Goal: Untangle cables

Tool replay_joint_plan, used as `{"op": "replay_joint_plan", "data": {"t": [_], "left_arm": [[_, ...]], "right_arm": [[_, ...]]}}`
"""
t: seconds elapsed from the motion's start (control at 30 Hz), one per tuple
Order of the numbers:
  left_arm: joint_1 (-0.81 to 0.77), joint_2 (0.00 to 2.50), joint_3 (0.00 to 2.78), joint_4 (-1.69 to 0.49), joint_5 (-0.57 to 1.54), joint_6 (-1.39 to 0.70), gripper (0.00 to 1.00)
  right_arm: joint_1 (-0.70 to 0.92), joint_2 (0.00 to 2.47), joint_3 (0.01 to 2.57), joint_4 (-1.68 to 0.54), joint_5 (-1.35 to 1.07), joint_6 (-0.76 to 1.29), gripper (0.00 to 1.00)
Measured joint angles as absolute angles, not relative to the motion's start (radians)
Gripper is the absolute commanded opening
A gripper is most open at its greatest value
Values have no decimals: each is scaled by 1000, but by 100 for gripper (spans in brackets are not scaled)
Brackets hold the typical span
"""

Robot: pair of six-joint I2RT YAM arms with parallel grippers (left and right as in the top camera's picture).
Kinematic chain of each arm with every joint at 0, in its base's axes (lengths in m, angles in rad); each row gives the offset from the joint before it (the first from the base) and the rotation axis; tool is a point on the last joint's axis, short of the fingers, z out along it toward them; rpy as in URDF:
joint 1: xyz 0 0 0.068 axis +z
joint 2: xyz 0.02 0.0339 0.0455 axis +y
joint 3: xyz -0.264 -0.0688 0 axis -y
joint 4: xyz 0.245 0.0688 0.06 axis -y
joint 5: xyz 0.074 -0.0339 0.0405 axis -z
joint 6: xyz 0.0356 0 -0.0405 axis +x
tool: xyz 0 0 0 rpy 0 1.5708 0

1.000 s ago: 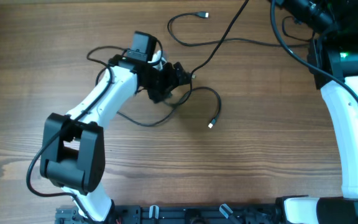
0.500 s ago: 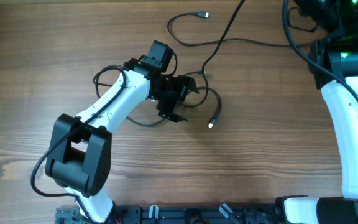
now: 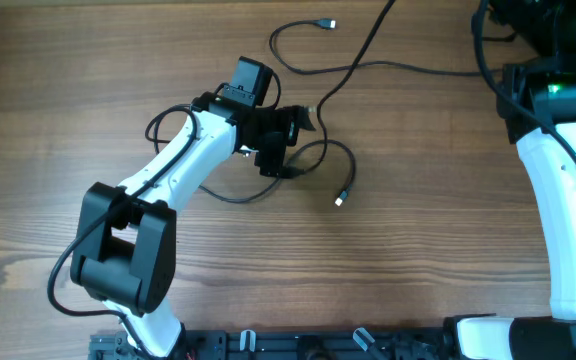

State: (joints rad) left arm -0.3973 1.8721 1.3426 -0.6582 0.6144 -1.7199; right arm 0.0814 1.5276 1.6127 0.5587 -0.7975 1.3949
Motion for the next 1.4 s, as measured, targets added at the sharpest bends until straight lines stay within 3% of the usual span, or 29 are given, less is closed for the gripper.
{"op": "replay_joint_plan", "data": {"t": [0.17,0.3,0.63,1.1,1.17,1.27,1.4], "left_arm": [[-398,1872,1343,-670,562,-1738,87],[-404,1872,1343,-697,565,-1708,75],[-446,1872,1342,-794,601,-1521,76],[-474,1872,1342,-804,593,-1462,79],[-474,1872,1342,-804,568,-1462,72],[-474,1872,1342,-804,522,-1460,51],[-474,1872,1342,-813,421,-1449,46]], "right_arm": [[81,1528,1613,624,-800,1442,4],[81,1528,1613,645,-785,1452,4],[81,1528,1613,667,-735,1455,4],[81,1528,1613,740,-713,1541,5],[81,1528,1613,740,-713,1554,4],[81,1528,1613,746,-712,1573,4],[81,1528,1613,766,-700,1582,4]]}}
